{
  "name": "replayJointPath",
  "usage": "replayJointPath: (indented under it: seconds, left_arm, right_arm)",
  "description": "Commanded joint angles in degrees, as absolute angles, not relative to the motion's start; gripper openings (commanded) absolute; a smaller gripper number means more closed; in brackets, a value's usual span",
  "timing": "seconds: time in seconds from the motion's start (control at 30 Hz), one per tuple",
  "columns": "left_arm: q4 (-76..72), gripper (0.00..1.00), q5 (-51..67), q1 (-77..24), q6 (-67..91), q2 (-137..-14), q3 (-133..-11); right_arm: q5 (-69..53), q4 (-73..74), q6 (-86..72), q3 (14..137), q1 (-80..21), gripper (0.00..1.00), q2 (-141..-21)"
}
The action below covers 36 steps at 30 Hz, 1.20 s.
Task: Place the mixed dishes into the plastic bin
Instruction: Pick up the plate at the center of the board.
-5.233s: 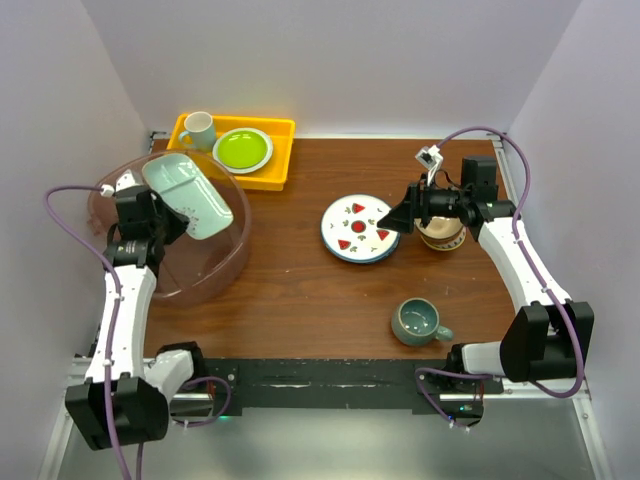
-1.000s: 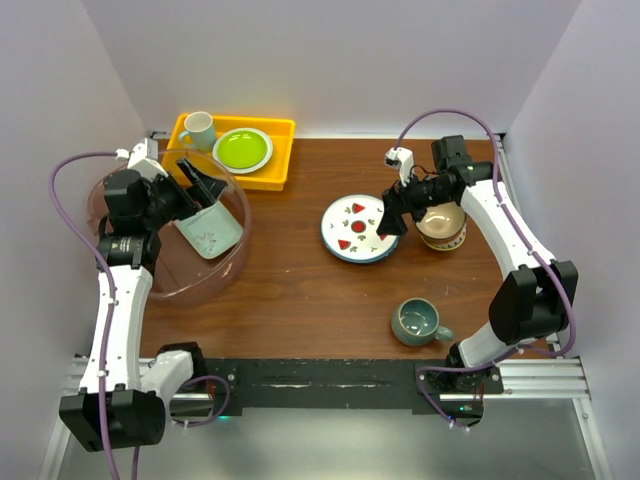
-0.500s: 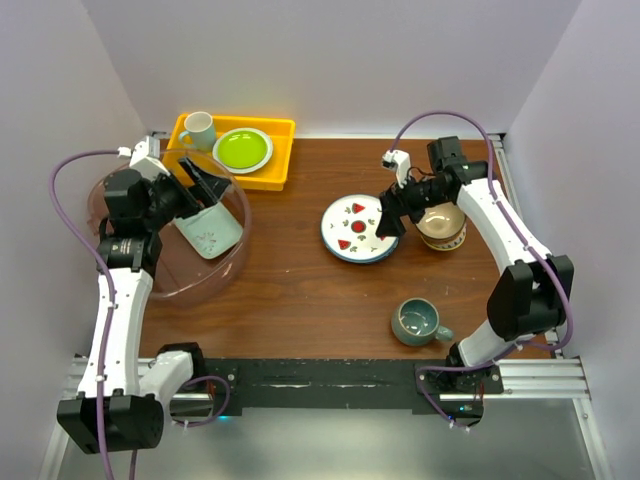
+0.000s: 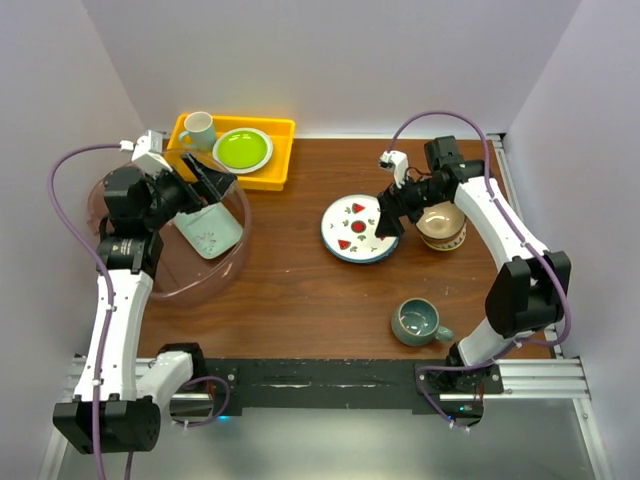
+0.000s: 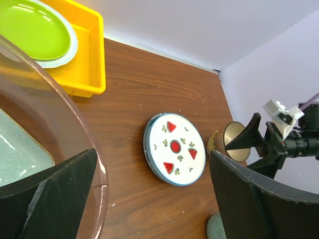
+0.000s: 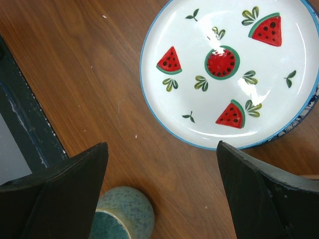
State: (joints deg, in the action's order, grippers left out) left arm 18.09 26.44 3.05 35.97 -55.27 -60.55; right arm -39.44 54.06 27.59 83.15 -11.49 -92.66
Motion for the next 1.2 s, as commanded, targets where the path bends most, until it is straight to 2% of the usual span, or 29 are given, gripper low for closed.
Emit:
replayJointPath:
  seconds: [0.0,1.17]
  left_arm:
    - [15.38,1.00,27.60,1.50,36.83,-54.40,-63.10]
    - [12.92,1.00,19.34,-14.06,37.53,-58.44,-64.42]
  right_arm:
    - [-38.41,54.76,28.83,85.69,-11.95,0.95,-92.99]
    - [-33.40,54.05,30.50,86.92,-12.22,0.95,-96.59]
